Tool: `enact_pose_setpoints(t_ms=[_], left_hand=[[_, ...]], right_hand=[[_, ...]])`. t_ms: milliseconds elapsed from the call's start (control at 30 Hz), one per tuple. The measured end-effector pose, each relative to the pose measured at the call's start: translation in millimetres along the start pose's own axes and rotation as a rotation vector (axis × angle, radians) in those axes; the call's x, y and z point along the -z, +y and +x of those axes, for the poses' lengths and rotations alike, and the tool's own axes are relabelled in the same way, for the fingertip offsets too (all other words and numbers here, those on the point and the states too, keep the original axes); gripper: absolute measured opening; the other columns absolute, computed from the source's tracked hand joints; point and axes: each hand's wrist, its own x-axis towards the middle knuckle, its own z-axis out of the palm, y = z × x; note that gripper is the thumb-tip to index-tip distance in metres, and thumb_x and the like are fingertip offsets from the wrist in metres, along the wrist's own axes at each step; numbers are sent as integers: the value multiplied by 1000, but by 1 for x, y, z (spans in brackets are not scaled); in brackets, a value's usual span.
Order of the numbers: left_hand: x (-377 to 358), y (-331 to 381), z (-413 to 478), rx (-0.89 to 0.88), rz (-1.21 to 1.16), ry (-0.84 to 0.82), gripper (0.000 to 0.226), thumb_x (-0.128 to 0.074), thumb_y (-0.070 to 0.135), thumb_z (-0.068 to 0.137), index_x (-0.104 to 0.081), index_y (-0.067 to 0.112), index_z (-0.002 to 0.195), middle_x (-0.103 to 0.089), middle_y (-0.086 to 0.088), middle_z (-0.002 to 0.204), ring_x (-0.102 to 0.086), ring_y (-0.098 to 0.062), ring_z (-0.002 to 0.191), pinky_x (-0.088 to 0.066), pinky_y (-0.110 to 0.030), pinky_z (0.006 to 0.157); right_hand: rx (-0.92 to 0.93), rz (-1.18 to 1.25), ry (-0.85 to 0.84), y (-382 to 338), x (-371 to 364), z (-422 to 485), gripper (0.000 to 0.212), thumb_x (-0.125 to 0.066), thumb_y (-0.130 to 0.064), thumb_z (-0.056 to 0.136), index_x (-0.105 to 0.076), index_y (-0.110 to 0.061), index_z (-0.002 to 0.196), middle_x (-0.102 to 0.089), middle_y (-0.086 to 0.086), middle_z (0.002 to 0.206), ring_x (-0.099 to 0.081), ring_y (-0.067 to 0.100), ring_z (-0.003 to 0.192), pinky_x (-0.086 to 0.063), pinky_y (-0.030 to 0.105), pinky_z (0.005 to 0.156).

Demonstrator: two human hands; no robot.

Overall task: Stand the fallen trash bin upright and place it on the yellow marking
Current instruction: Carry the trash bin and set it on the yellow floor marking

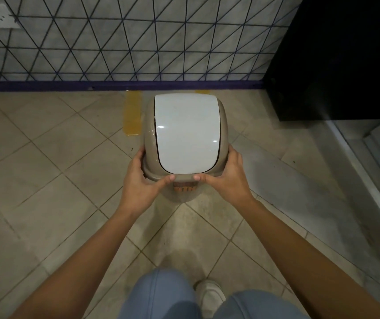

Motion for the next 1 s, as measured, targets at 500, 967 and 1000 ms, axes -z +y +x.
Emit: enact_pose_setpoints(t_ms=[500, 967, 1000], left_hand=[[-4, 0, 63, 80, -37, 60, 105, -83, 45, 53, -31, 32, 143, -45, 25, 135, -47, -3, 124, -49, -20, 94], [-6, -9, 117, 187, -102, 79, 103, -85, 36, 52, -37, 20, 142, -55, 7, 132, -54, 5, 111, -47, -4, 75], [-5, -11, 120, 192, -109, 87, 101, -85, 37, 53, -38, 19, 141, -55, 7, 132, -54, 5, 111, -46, -4, 74]], right_hand=[[-12, 136, -31, -5, -8, 68, 117, -92, -34, 49, -26, -19, 144, -34, 2, 138, -32, 3, 123, -36, 29, 107], [-90, 297, -115, -7, -14, 131, 118, -94, -19, 47, -25, -17, 142, -47, -1, 139, -48, 13, 126, -43, 41, 106], [-89, 297, -120, -7, -16, 134, 119, -94, -20, 47, -24, -17, 143, -47, -1, 139, -47, 13, 127, -42, 40, 106]])
